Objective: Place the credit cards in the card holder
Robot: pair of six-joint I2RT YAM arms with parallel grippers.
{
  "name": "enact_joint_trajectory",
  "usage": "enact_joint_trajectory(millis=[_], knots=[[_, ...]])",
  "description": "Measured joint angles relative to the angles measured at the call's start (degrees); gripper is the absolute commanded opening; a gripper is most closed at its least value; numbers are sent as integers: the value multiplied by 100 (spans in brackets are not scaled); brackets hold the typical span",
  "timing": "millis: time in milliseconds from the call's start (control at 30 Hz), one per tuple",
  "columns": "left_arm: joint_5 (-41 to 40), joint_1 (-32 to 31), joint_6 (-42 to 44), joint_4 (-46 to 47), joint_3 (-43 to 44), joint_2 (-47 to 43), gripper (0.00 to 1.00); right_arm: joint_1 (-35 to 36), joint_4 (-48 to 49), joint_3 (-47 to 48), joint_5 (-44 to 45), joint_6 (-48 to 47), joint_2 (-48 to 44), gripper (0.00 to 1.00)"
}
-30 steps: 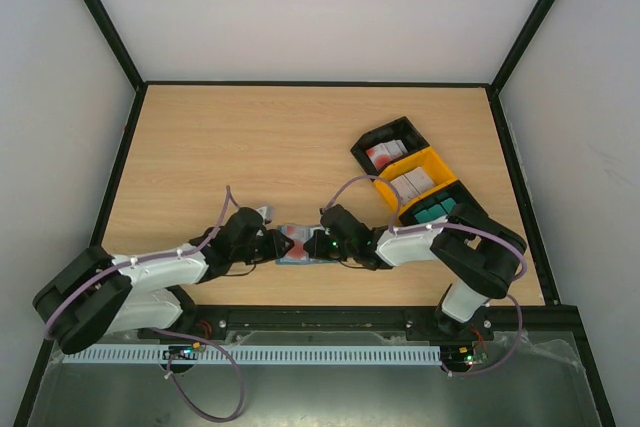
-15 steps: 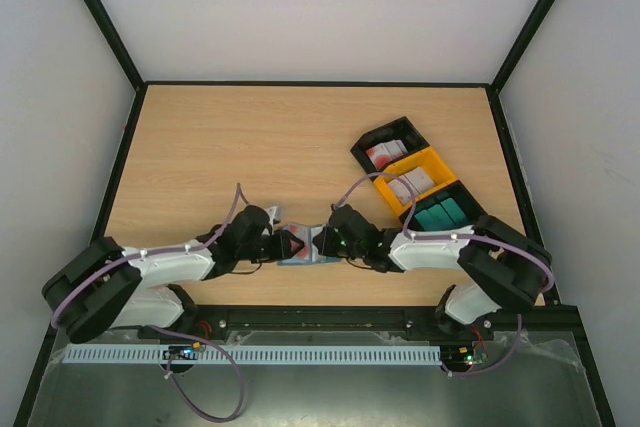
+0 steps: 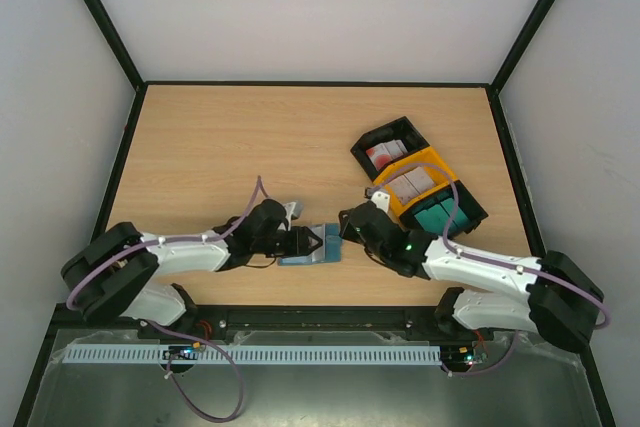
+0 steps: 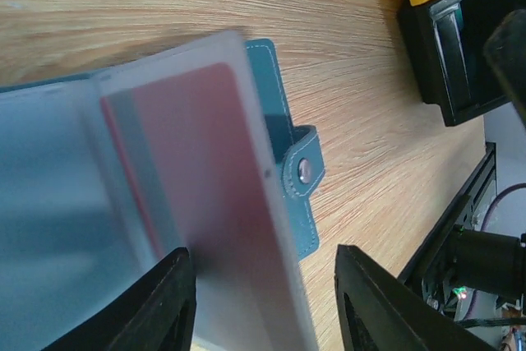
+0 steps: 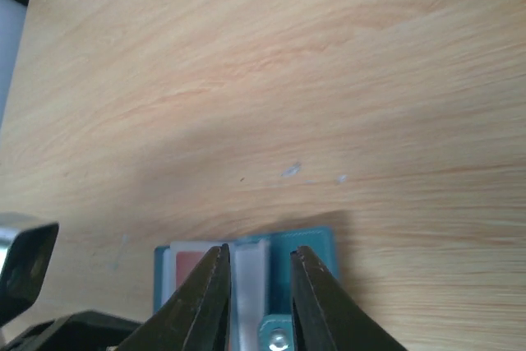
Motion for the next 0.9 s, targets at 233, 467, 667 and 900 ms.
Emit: enact_joint_trajectory(millis=[233,467,667,900], knots=[[-133,-321,42,-28,411,363,54,-188,-625,-52,704,2,-514,24],[-490,-409,81,-28,564,984,54,-382,-850,-146,796,-4,-570,25],[-549,-439,227,-87,688,988,59,-570,-1099,-70,758,-354,-761,26],[-870,-452,588,-636,966,269,66,-962,-1751,942,446,-1705,-953,46]])
